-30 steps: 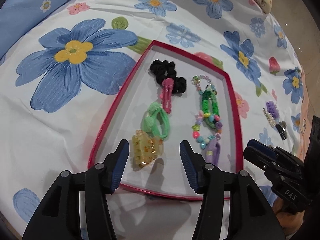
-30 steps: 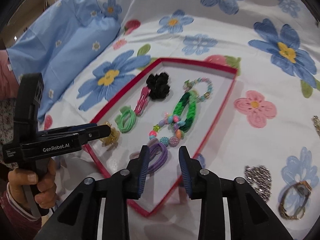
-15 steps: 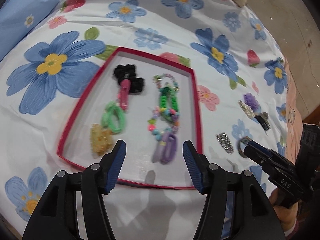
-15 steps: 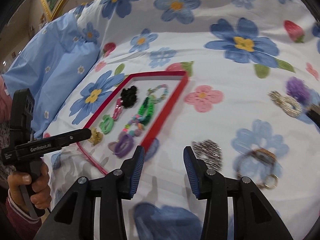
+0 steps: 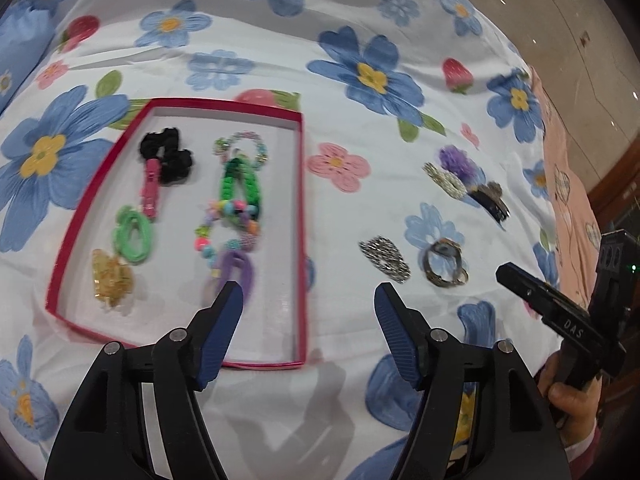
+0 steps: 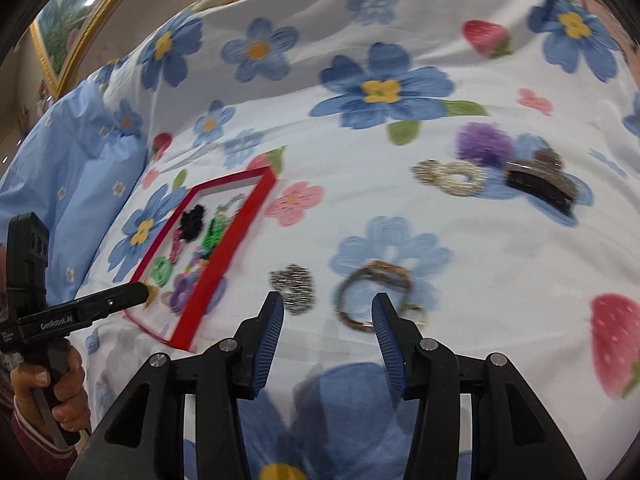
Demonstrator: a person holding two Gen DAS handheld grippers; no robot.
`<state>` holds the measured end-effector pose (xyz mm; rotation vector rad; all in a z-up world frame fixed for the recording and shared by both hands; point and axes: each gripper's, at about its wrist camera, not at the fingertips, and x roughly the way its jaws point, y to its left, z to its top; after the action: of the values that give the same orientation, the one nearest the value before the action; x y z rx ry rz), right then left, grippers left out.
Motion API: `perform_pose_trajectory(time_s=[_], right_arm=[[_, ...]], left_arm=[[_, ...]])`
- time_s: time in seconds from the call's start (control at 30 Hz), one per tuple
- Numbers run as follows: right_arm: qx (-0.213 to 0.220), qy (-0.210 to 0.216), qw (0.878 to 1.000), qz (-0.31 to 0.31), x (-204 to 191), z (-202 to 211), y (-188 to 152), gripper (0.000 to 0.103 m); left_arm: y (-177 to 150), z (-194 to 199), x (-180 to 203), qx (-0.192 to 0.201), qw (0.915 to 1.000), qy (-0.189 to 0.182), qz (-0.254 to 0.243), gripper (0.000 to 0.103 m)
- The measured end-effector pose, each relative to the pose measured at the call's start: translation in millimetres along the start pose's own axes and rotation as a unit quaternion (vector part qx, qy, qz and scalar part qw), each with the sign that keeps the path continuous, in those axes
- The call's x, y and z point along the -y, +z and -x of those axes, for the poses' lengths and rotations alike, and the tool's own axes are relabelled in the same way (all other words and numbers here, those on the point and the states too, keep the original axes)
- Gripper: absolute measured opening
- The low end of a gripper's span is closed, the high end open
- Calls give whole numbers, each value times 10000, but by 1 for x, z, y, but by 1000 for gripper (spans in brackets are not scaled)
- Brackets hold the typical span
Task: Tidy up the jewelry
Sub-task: 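Move both open tools toward the silver chain and gold watch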
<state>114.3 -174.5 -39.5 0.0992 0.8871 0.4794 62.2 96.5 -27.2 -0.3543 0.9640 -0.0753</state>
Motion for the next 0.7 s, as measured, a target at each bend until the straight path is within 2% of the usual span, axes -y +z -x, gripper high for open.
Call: perform_pose_trajectory(time_s=[0.3,0.7], right_arm=[[51,-240,9992,-321,39,12,-8,48],[-130,-132,9993,-322,48,-3,-5,48]], left_arm=[[2,-18,32,-190,9992,-64,-339,68],[9,-52,60,-518,9951,-27,-846,68]])
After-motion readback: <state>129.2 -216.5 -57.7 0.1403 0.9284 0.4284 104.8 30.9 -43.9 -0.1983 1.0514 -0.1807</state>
